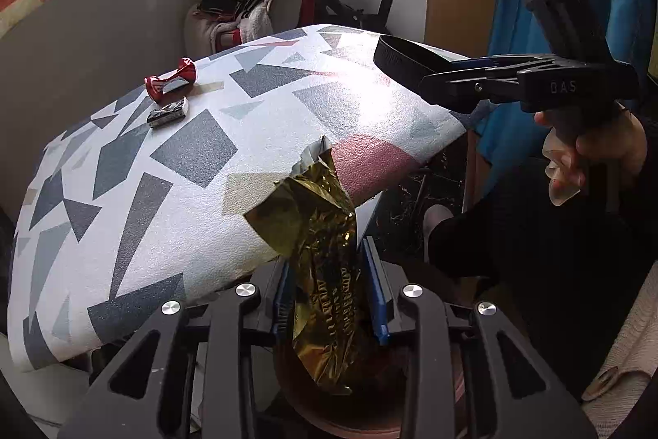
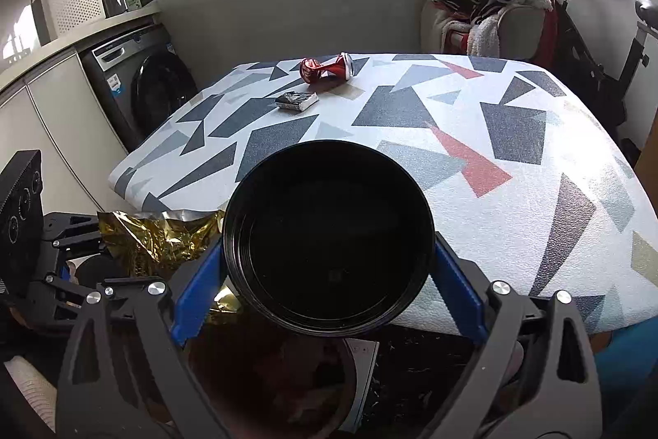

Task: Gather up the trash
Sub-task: 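Carry the dish into the bin with the right tool while the left tool carries the wrapper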

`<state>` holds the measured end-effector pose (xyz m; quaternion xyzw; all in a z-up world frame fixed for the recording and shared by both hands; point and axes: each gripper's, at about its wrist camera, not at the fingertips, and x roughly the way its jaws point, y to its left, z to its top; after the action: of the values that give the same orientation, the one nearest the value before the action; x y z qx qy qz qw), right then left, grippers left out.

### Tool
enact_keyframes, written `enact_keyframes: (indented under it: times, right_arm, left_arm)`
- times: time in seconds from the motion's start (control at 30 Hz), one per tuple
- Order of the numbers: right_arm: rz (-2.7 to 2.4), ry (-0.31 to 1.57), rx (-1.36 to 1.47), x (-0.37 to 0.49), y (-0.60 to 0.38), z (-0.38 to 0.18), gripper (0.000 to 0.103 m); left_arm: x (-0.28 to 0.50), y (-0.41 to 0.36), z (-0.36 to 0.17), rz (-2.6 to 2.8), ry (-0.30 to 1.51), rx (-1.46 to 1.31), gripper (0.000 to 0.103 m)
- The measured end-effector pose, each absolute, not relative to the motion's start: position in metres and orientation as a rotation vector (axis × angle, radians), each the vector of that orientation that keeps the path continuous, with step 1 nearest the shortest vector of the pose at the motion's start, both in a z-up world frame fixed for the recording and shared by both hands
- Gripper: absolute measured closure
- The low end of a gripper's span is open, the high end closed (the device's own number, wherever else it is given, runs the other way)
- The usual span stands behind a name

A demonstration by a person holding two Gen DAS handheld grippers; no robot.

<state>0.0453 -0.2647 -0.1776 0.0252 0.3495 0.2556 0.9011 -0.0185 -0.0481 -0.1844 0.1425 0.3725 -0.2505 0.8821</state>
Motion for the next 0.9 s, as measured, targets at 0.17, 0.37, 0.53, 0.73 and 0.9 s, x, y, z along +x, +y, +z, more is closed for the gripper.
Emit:
enact_keyframes:
  times: [0.17, 0.37, 0.53, 0.73, 0.9]
  right_arm:
    - [0.554, 0.736, 0.039, 0.041, -0.257, -0.186, 0.011]
    - [0.604, 0.748, -0.016, 0.028, -0.244, -0.199, 0.011]
    - [0.659, 0.737, -0.114, 0.016, -0.225, -0.201, 0.011]
    - [0.71, 0.772, -0.175, 0.01, -0.208, -0.211, 0.011]
    - [0.734, 0.803, -0.216, 0.009, -0.198, -0.218, 0.011]
  left_arm:
    - [-0.021, -0.039, -0.178, -0.534, 0.745, 0.257, 0.034]
    - [-0.017, -0.003, -0.165, -0.472, 0.732, 0.109, 0.015]
    - [-0.019, 0.026, -0.165, -0.382, 0.711, 0.028, 0.01]
    - [-0.02, 0.038, -0.169, -0.353, 0.72, -0.023, 0.008]
    - [-0.02, 0.038, -0.172, -0.322, 0.725, -0.026, 0.008]
